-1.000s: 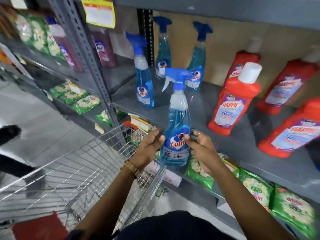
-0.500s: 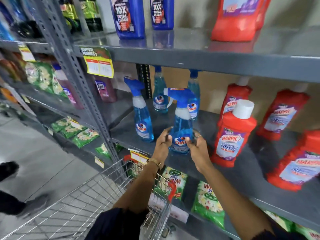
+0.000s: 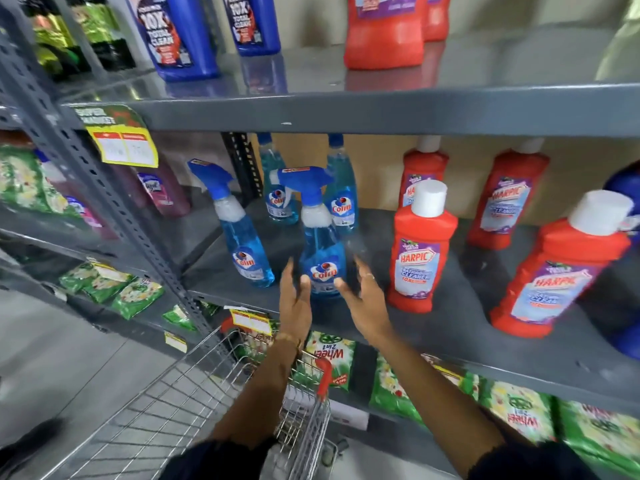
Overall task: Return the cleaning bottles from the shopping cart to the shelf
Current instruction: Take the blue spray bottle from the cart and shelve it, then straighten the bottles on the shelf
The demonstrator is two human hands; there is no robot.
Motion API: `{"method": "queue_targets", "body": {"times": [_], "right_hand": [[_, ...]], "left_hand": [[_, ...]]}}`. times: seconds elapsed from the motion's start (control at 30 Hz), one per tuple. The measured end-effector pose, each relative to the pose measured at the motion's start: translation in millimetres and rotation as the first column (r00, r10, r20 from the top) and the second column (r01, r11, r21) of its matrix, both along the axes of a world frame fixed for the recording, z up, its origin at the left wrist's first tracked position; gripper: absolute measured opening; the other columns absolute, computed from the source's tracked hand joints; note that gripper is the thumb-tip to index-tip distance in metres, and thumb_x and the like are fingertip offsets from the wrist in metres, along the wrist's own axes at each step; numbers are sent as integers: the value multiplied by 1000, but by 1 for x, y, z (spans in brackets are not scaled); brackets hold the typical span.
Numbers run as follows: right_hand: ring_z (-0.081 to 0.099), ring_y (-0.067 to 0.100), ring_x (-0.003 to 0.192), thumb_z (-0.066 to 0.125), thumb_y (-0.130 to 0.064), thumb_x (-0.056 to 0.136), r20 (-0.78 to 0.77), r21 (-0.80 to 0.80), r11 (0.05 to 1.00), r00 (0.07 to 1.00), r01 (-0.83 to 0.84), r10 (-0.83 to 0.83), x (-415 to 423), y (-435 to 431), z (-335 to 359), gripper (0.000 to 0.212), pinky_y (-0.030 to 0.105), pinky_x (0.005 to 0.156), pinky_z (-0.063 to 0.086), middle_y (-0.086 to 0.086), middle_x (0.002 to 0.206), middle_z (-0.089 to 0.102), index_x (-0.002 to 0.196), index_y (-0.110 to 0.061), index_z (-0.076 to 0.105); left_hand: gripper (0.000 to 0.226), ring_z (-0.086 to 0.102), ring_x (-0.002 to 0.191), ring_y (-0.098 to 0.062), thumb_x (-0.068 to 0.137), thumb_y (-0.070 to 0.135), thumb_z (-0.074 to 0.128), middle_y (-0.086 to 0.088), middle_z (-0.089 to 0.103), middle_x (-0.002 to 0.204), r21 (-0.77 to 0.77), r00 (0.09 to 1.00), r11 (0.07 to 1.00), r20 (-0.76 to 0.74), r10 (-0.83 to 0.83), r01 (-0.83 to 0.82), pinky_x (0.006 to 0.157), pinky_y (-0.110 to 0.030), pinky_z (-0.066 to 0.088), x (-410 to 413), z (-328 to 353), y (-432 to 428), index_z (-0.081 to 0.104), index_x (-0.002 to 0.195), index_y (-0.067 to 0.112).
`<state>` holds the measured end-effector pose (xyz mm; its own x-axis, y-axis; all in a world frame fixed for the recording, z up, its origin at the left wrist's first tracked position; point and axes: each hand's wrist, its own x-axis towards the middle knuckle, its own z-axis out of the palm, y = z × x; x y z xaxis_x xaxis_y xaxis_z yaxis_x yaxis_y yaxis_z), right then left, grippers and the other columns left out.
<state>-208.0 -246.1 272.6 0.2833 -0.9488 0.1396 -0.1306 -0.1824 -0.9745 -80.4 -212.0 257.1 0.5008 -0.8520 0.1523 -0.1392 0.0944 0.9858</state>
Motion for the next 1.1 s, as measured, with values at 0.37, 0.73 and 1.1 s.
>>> {"method": "queue_targets", "body": {"times": [0.37, 0.73, 1.1], "right_hand": [[37, 33, 127, 88, -36, 58, 54, -169, 502, 517, 848, -854, -175, 31, -35, 98, 34, 111, 27, 18, 137, 39, 136, -9, 35], [53, 15, 72, 93, -36, 45, -57, -67, 626, 624, 777, -779, -212, -9, -40, 65, 9, 65, 34, -6, 83, 57, 98, -20, 58], [63, 19, 103, 88, -37, 59, -19, 4, 799, 799, 602, -601, -233, 4, -40, 77, 13, 87, 51, 9, 119, 66, 123, -11, 53]], "left_hand": [[51, 39, 136, -26, 93, 48, 36, -12, 53, 139, 89, 319, 899, 916, -243, 428, 113, -52, 25, -160, -51, 57, 54, 127, 13], [59, 53, 128, -24, 81, 51, 54, -5, 60, 133, 317, 142, 904, 919, -368, 288, 110, -52, 26, -216, -55, 32, 53, 129, 17], [59, 37, 139, -27, 90, 50, 38, -10, 49, 144, 286, 227, 919, 909, -349, 270, 119, -41, 1, -258, -56, 40, 46, 135, 13]]}}
